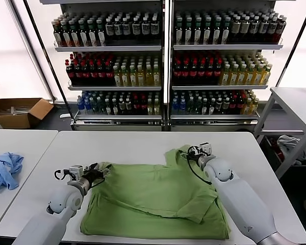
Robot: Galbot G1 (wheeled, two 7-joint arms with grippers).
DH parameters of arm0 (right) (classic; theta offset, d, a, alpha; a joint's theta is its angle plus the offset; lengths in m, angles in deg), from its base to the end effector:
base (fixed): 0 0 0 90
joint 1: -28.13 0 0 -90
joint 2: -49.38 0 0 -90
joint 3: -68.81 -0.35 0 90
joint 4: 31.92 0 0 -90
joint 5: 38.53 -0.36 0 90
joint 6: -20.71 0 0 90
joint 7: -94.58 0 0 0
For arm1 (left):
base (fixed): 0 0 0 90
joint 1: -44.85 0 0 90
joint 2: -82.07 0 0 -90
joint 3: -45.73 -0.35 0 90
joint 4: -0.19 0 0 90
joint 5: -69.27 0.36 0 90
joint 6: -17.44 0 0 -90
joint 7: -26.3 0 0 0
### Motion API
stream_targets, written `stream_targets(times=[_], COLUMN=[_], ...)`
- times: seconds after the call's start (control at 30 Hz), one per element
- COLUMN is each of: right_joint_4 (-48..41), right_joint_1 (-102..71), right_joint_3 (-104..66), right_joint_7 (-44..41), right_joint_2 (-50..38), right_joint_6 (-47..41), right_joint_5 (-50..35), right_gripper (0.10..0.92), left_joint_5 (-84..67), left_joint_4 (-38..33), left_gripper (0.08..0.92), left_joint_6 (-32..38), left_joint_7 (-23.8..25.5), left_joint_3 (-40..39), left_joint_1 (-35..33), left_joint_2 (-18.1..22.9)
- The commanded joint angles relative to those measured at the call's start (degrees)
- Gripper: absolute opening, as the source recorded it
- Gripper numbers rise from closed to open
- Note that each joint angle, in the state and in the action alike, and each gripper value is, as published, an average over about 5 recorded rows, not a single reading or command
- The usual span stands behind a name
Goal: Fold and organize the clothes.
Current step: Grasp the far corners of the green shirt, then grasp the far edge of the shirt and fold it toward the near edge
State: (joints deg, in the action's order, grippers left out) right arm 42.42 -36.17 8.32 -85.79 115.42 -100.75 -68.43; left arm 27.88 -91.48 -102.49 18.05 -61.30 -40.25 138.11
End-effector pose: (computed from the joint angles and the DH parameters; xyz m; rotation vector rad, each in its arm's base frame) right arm 0.4791 -0.0256 -0.2999 0.4166 -2.5345 0.1743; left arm 0.3719 0.1022 -0.3098 -0.1909 -2.5416 0.0119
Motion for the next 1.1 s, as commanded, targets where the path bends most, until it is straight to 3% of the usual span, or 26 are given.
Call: stream_targets(times=[0.03,0.4,0.63,1.1], right_joint_4=[-0.2,1.9,8.7,27.7], right_joint_1=[-1.7,-2.7,-3.8,-10.9], right_joint_3=[-0.1,0.2,-0.4,-6.6], right_joint_7=[-1.3,-1.6,-0.9,1.4], right_joint_2=[0.1,-0.6,-3.2,-11.3], right_joint_6=[0.2,1.0,2.5,4.7], right_joint_5=[1.1,2.0,1.1,-2.9], right_gripper=[0.615,0.303,0.128,0.106], left_joint_5=[0.1,2.1,1.7,4.7], left_joint_4=[0.8,-1.9,-6.5,-18.3], left_gripper=[0.598,0.286,0.1,0.085], left_joint_6=[0.4,2.3,6.4,11.7], left_joint_7=[1.0,3.2,2.9,0.3], left_joint_3=[-0.2,-0.1,1.1,5.4], left_joint_1=[-0.5,-1.9,-2.9,-12.4], left_joint_2=[0.2,-0.5,-1.4,-4.2])
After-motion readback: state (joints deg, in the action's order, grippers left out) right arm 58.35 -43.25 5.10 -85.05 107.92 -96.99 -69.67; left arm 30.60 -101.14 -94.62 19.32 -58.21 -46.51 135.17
